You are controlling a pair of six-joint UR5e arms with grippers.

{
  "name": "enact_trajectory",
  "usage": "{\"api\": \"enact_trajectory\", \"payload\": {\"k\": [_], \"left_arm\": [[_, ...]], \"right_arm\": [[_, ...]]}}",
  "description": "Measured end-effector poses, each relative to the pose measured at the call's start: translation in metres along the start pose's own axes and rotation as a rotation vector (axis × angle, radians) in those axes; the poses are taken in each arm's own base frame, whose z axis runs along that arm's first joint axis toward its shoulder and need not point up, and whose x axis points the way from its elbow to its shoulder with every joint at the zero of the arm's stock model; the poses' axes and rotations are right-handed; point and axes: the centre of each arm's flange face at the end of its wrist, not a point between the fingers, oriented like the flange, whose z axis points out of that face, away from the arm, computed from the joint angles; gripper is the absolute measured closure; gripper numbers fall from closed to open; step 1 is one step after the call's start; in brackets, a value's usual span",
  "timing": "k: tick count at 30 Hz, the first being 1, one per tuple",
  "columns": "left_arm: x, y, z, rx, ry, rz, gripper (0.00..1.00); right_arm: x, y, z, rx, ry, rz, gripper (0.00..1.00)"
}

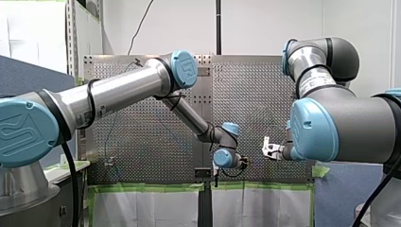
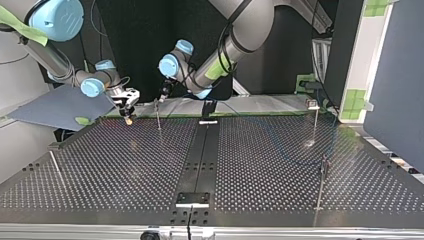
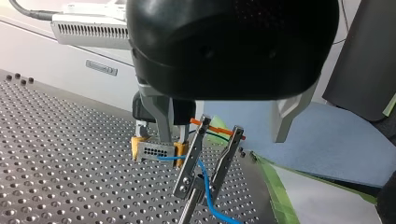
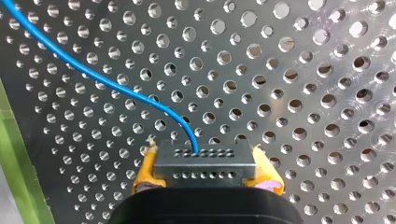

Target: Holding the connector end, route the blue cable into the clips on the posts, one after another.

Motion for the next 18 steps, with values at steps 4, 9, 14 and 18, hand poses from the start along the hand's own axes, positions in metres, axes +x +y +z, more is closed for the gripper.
{"api": "enact_trajectory", "payload": {"k": [4,9,14,18], "left_arm": [[0.000,0.000,0.000,0.000,0.000,-0.004,0.00],[0.001,0.001,-0.002,-0.008,0.012,-0.002,0.00],[-0.004,0.001,-0.012,-0.030,0.023,0.011,0.00],[-0.018,-0.001,-0.020,-0.036,-0.008,0.006,0.00]], "right_arm": [[0.000,0.000,0.000,0.000,0.000,0.000,1.00],[0.000,0.000,0.000,0.000,-0.001,0.000,1.00],[-0.001,-0.001,0.000,0.001,-0.004,0.001,1.00],[-0.001,0.000,-0.001,-0.001,-0.005,0.001,1.00]]}}
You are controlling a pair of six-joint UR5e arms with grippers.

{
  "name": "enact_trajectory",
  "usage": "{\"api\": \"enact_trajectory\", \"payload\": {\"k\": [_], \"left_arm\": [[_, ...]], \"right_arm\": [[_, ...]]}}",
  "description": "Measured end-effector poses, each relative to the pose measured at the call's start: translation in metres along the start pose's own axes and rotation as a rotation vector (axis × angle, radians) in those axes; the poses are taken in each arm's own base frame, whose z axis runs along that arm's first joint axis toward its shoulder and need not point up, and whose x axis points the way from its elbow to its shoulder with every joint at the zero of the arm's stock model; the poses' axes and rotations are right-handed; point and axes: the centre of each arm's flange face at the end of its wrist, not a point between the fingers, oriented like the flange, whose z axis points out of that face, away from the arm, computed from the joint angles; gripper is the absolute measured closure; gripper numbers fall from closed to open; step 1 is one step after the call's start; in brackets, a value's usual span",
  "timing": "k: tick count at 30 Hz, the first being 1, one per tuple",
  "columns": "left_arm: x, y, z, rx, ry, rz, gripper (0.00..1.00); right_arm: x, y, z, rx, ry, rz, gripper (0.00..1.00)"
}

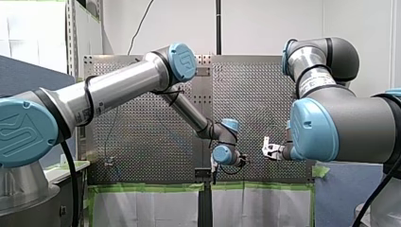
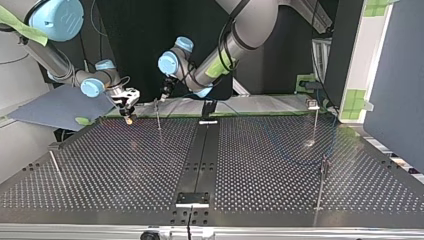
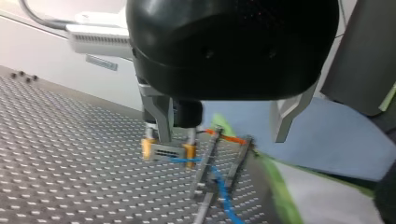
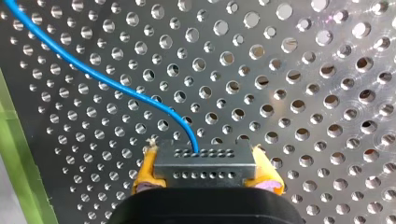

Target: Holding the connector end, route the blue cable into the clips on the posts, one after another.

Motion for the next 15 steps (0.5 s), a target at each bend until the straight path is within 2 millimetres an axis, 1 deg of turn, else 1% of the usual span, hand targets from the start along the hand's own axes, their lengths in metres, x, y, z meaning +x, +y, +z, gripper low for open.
{"api": "enact_trajectory", "payload": {"k": [7,15], "left_arm": [[-0.030,0.003,-0.014,-0.047,-0.078,-0.024,0.00],[-0.063,0.019,-0.027,-0.074,-0.152,-0.109,0.00]], "right_arm": [[0.000,0.002,-0.001,-0.003,0.000,0.000,1.00],[0.000,-0.001,0.000,0.004,-0.003,-0.001,1.00]]}}
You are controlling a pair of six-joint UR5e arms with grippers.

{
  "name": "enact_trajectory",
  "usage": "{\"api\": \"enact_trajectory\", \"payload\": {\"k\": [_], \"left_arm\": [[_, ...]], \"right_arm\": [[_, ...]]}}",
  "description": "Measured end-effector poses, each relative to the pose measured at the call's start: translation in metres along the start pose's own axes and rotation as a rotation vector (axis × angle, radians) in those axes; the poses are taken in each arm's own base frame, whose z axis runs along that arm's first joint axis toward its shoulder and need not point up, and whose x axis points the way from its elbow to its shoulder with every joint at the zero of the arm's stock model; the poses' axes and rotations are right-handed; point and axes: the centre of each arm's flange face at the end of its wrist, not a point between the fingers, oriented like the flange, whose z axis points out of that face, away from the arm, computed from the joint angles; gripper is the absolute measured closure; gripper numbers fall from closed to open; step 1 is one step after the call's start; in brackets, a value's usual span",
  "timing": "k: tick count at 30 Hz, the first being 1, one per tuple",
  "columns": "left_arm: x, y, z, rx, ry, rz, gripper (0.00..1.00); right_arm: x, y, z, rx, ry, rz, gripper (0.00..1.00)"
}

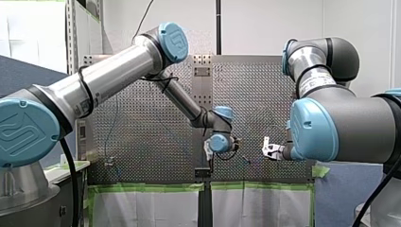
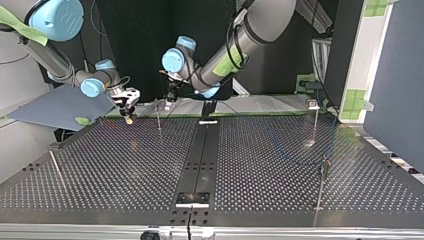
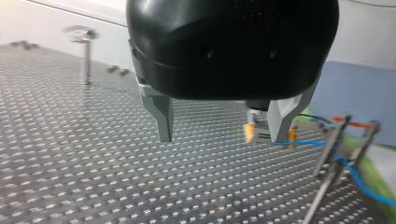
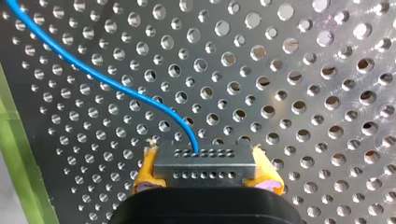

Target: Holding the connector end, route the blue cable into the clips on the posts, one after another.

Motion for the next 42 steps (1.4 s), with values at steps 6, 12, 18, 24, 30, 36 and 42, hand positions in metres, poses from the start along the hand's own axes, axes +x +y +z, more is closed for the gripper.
{"api": "enact_trajectory", "payload": {"k": [6,12,18,24,30,36,42], "left_arm": [[-0.015,0.004,-0.018,-0.018,0.027,-0.005,0.00],[-0.028,0.009,-0.040,-0.042,0.073,0.006,0.00],[-0.041,0.013,-0.064,-0.055,0.120,0.028,0.00],[-0.054,0.015,-0.084,-0.058,0.134,0.035,0.00],[-0.068,0.019,-0.105,-0.062,0.146,0.040,0.00],[-0.082,0.024,-0.129,-0.082,0.150,0.046,0.00],[-0.096,0.032,-0.150,-0.112,0.134,0.033,0.00]], "right_arm": [[-0.001,-0.001,0.000,0.001,-0.005,-0.001,1.00],[-0.001,-0.001,0.000,0.001,-0.006,-0.003,1.00],[-0.001,-0.001,0.000,0.000,-0.006,-0.002,1.00],[-0.001,0.001,-0.001,-0.002,-0.008,-0.001,1.00],[-0.002,0.002,-0.002,-0.004,-0.011,0.001,1.00],[-0.003,0.002,-0.002,-0.005,-0.013,0.002,1.00],[-0.003,0.002,-0.002,-0.004,-0.013,0.002,1.00]]}}
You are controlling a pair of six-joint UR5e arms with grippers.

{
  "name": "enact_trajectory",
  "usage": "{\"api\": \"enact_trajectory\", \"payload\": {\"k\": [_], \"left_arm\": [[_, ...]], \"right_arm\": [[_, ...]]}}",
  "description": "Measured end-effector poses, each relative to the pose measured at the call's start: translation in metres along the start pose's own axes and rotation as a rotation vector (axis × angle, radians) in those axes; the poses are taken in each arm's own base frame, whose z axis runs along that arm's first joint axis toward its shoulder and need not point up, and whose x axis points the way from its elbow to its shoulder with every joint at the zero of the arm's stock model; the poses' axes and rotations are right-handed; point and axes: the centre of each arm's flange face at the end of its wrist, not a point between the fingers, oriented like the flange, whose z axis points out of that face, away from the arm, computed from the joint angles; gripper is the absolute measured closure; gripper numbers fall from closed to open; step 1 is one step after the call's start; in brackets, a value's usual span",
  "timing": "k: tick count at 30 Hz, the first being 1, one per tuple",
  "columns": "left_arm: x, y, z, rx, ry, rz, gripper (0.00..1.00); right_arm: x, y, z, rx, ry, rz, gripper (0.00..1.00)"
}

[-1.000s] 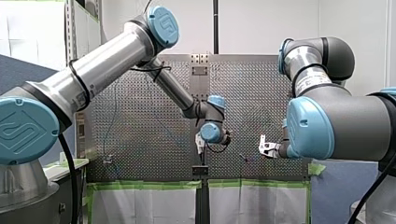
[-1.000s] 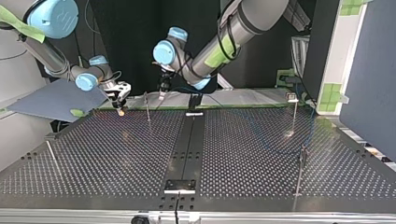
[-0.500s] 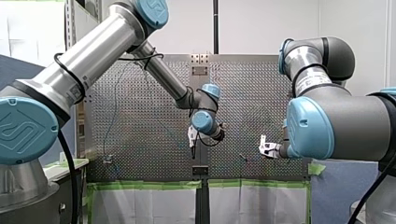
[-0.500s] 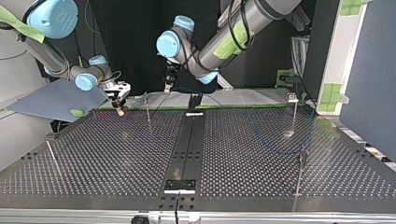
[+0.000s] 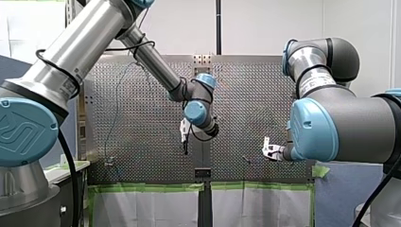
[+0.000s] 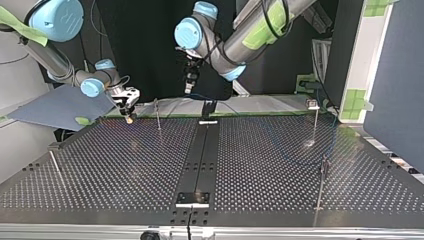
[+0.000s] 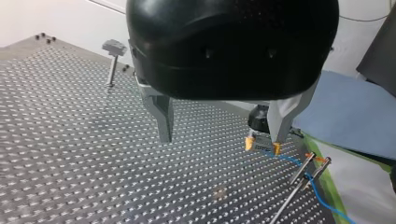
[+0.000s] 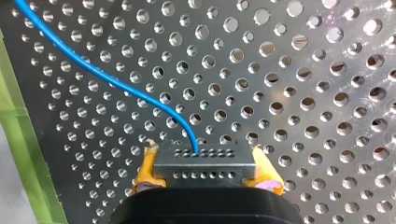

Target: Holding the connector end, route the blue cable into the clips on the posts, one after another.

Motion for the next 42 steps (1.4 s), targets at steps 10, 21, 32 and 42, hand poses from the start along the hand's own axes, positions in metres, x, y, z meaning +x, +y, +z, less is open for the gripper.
{"api": "enact_trajectory", "payload": {"k": [10,21,32,42], "left_arm": [[-0.020,0.011,-0.027,0.010,-0.080,-0.121,0.00],[-0.040,0.025,-0.058,0.003,-0.182,-0.236,0.00],[-0.054,0.035,-0.089,0.012,-0.271,-0.293,0.00],[-0.065,0.047,-0.123,0.047,-0.358,-0.340,0.00]], "right_arm": [[-0.001,0.001,-0.001,-0.016,-0.007,-0.003,1.00],[0.001,0.014,-0.011,-0.083,-0.061,-0.051,1.00],[0.035,0.013,-0.030,-0.104,-0.069,-0.114,1.00],[0.069,0.000,-0.054,-0.127,-0.037,-0.123,1.00]]}}
